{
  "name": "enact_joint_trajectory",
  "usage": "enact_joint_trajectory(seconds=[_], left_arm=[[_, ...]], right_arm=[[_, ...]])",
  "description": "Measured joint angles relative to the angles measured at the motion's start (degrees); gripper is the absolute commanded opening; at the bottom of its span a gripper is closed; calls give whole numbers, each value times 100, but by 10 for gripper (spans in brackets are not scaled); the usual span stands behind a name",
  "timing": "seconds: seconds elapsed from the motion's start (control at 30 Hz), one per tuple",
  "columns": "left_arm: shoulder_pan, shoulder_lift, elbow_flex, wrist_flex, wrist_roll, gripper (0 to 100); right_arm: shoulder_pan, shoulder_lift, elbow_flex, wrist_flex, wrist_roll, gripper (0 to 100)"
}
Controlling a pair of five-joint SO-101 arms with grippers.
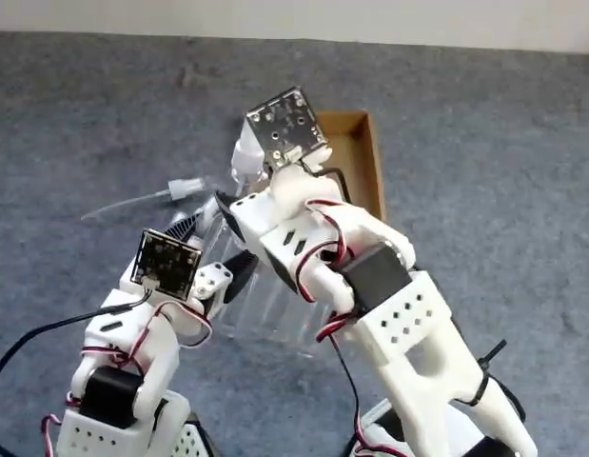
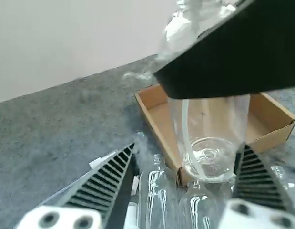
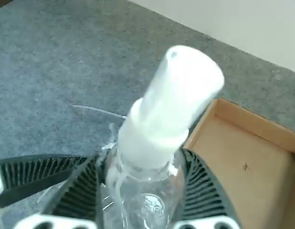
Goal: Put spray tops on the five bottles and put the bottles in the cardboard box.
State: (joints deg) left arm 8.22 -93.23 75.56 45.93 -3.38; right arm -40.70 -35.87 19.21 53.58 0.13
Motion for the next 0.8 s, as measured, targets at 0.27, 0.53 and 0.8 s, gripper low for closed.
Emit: enact_joint_trajectory(seconds=[0.27,0.53,0.8], left_arm=[[-62,0,88,202,0,82],[-1055,9,510,-70,114,5],[-1108,9,545,-211,220,5]], right_arm=[[563,642,-70,-1204,475,3],[1248,3059,-1143,-2637,492,3],[1442,4993,-2295,-3314,510,3]])
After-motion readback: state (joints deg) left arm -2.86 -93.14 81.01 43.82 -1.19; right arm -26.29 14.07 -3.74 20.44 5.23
